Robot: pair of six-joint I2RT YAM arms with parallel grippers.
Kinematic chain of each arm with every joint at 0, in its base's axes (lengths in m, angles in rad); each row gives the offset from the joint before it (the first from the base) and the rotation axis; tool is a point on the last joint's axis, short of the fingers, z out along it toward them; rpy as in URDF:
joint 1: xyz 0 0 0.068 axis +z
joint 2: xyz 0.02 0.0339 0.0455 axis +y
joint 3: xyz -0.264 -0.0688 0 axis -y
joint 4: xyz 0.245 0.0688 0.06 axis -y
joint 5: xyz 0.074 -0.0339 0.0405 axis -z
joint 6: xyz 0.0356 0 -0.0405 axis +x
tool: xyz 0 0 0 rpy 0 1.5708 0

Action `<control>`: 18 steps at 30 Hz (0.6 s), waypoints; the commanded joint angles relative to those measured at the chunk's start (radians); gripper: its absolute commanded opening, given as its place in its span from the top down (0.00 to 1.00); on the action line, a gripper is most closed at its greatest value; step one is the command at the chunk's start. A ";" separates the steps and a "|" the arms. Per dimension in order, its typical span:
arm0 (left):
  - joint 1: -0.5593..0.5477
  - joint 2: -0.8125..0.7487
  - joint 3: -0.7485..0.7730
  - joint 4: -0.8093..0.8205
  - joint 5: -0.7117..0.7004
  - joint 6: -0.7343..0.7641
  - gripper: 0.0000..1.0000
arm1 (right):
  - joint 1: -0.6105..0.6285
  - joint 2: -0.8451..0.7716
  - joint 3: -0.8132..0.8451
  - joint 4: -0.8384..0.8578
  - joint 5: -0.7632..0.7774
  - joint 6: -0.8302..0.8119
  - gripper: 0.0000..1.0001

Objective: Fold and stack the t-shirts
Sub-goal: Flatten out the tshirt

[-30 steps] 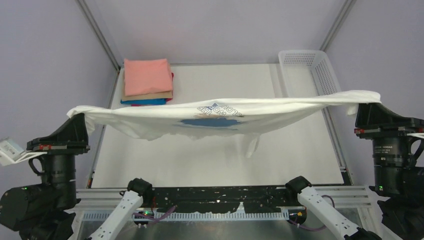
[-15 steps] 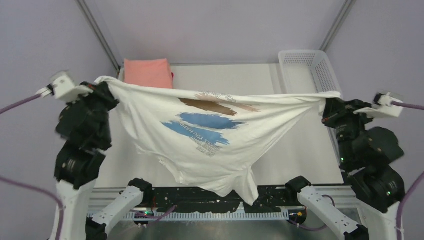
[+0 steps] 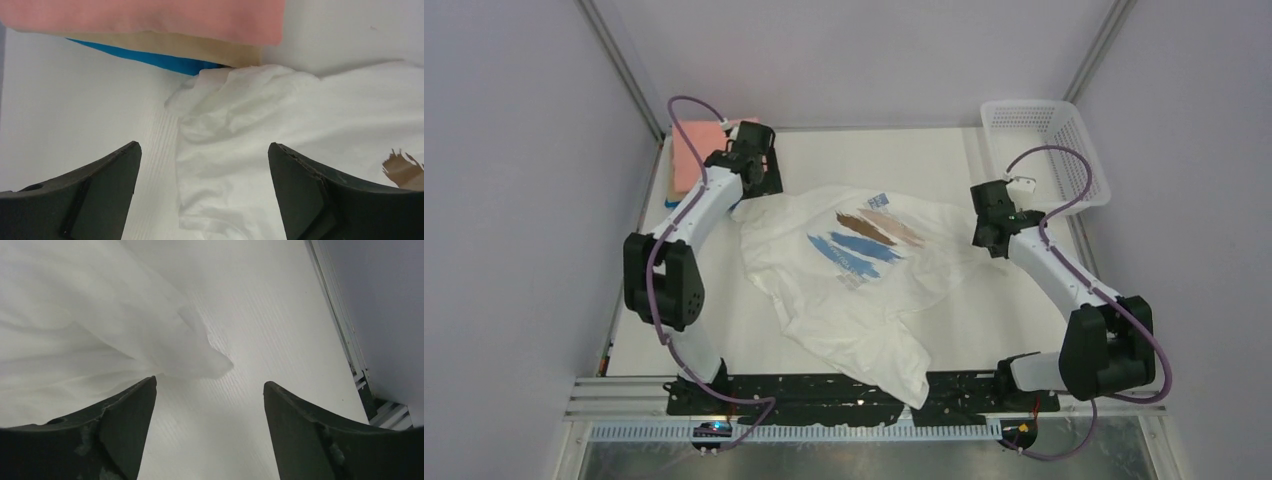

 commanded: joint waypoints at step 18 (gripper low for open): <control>-0.221 -0.515 -0.700 0.301 0.502 -0.206 0.00 | 0.095 -0.001 -0.096 0.382 -0.570 -0.040 0.05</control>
